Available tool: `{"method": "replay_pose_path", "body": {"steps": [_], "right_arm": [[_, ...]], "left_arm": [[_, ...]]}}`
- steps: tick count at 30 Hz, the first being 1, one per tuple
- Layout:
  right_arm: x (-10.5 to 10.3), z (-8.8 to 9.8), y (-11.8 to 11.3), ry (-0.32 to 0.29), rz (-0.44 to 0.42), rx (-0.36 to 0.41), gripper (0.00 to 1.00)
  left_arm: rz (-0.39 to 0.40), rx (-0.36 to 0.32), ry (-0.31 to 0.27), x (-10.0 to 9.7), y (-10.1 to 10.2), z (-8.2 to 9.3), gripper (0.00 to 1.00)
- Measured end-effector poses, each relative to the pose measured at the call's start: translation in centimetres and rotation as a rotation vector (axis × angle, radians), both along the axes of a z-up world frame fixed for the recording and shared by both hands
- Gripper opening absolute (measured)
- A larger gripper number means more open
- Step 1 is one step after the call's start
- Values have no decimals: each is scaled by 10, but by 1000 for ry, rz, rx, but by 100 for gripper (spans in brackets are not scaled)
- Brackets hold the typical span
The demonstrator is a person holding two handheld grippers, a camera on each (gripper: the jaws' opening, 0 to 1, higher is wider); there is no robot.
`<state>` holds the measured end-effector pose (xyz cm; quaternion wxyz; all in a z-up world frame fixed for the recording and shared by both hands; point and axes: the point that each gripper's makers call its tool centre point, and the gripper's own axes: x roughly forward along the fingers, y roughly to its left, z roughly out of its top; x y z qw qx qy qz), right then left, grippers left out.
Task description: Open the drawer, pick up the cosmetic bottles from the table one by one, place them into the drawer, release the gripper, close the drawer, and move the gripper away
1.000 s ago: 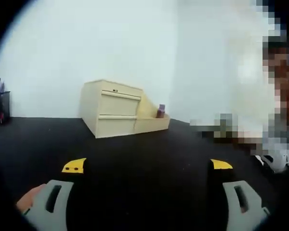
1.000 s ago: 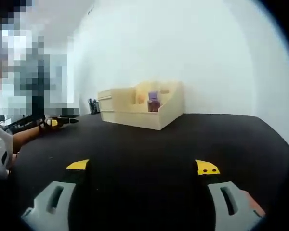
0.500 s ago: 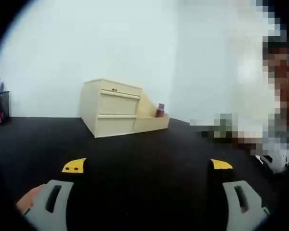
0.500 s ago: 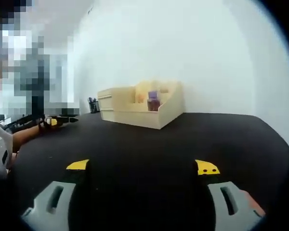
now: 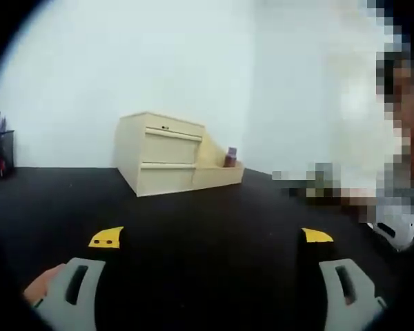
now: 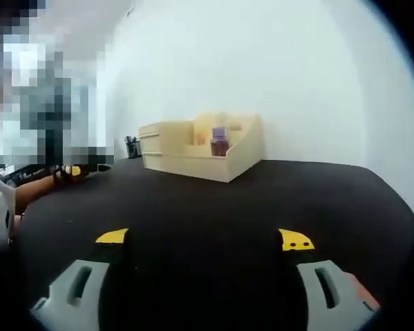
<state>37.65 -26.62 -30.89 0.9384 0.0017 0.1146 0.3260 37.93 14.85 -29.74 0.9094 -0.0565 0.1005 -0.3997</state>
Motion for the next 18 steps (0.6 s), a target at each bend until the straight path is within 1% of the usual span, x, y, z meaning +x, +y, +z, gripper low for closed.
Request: {"method": "replay_pose_path", "body": {"steps": [10, 18], "right_arm": [[0, 2, -2, 4, 1, 12, 78], [0, 1, -1, 2, 2, 4, 78]], "left_arm": [[-2, 14, 4, -3, -5, -2, 96], [-1, 12, 6, -4, -7, -2, 96]]}}
